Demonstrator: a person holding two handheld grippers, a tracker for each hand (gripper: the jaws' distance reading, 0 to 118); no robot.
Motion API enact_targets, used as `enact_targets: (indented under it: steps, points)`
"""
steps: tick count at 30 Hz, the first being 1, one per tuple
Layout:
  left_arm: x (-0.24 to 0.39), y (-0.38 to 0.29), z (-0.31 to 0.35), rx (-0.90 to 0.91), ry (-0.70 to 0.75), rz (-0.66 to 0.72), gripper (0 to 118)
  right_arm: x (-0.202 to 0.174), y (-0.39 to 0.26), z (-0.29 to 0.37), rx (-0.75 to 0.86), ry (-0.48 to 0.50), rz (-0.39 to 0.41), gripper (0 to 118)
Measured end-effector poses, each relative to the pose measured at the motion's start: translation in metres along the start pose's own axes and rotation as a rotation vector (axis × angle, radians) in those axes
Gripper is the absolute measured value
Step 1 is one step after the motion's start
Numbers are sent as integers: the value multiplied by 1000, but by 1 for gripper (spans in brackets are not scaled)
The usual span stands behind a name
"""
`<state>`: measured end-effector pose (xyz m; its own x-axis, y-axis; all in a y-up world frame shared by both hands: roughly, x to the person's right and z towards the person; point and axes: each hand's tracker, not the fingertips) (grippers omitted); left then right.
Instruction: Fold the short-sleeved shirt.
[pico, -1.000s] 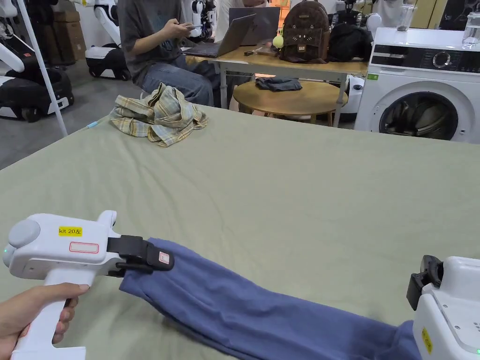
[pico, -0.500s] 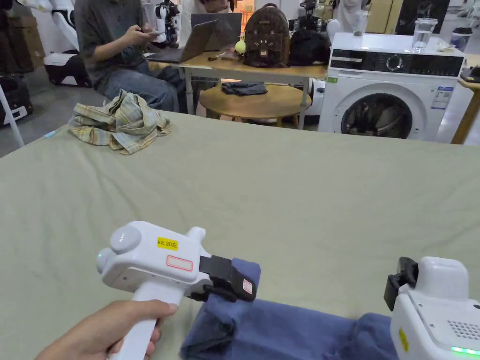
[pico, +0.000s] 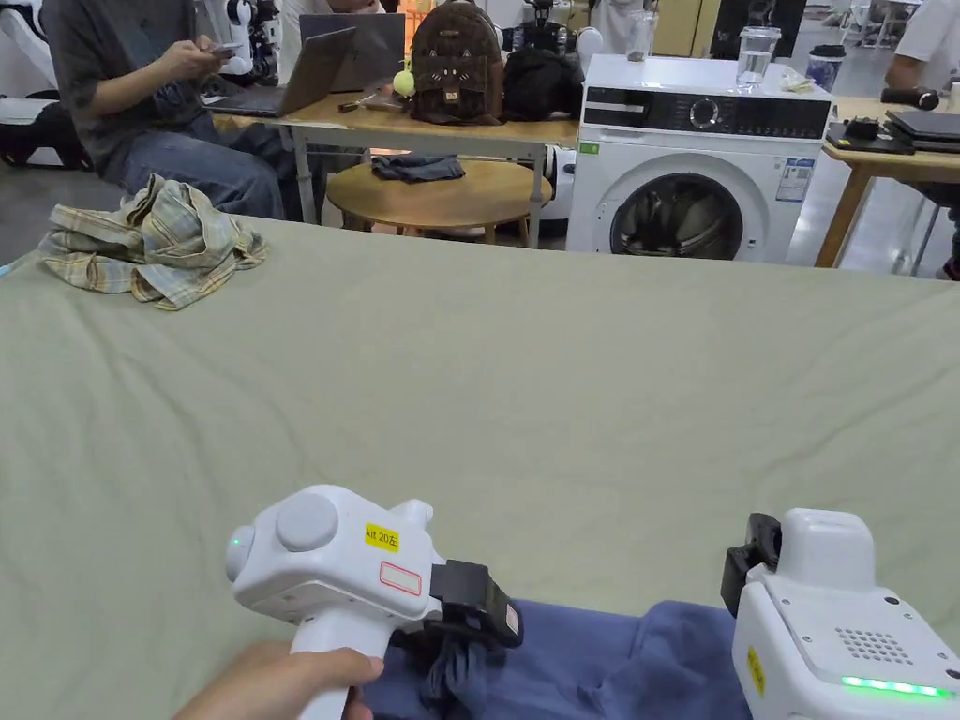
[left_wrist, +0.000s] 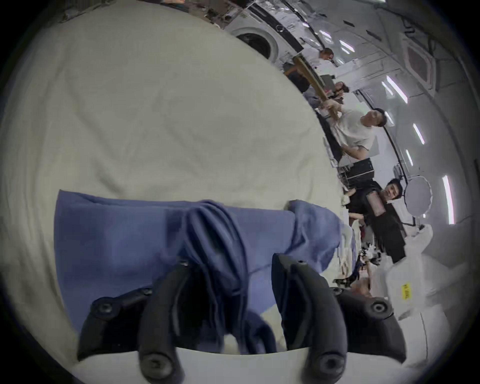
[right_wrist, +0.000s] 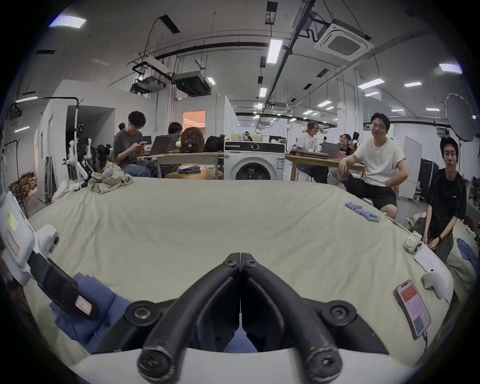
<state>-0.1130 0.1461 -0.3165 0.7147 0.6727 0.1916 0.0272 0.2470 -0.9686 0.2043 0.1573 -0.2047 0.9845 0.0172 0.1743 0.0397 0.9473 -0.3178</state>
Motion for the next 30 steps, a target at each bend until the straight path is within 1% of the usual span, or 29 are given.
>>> enact_targets:
  steps: [2,3,4,5,6,9,11,14,15,17,18,20,24,25,26,27,29,30]
  points:
    - [0,-1,14,11,-55,14,45,0,-1,0,-2,0,-1,0]
    - [0,-2,21,18,-73,12,41,1,-2,1,-4,1,-2,0]
    - [0,-4,29,34,-89,3,29,1,-2,1,-5,2,-3,0]
    - [-1,-5,38,74,-112,-12,20,1,-3,1,-6,5,-4,0]
    - [-2,-4,44,99,-129,-16,18,1,-3,1,-6,4,-4,0]
    - [-8,-4,56,139,-96,-11,15,2,-4,1,-7,8,-12,0]
    - [-14,1,56,172,-27,-10,14,3,-4,2,-7,8,-18,0]
    - [-14,1,42,146,47,-10,12,3,-3,4,-4,10,-20,0]
    - [-16,1,35,121,43,-6,11,4,-3,4,-5,11,-19,0]
    - [-18,-4,17,49,-60,15,11,4,-3,4,-6,14,-17,0]
    - [-16,-6,8,20,-110,3,10,5,-3,5,-6,14,-16,0]
    - [-12,-12,-14,-35,-172,-3,9,6,-4,6,-4,13,-14,0]
    - [-18,-20,-57,-81,-155,16,9,9,-5,8,2,9,-14,0]
    - [-23,-21,-66,-83,-179,40,5,9,-4,8,2,8,-15,0]
    - [-28,-22,-73,-76,-194,50,1,10,-4,9,1,5,-17,0]
    - [-30,-23,-76,-43,-180,60,0,11,-4,9,0,3,-19,0]
    - [-27,-24,-82,-27,-190,39,0,13,-4,10,0,0,-20,0]
    - [-26,-24,-82,-17,-173,27,0,13,-4,11,-1,-2,-17,0]
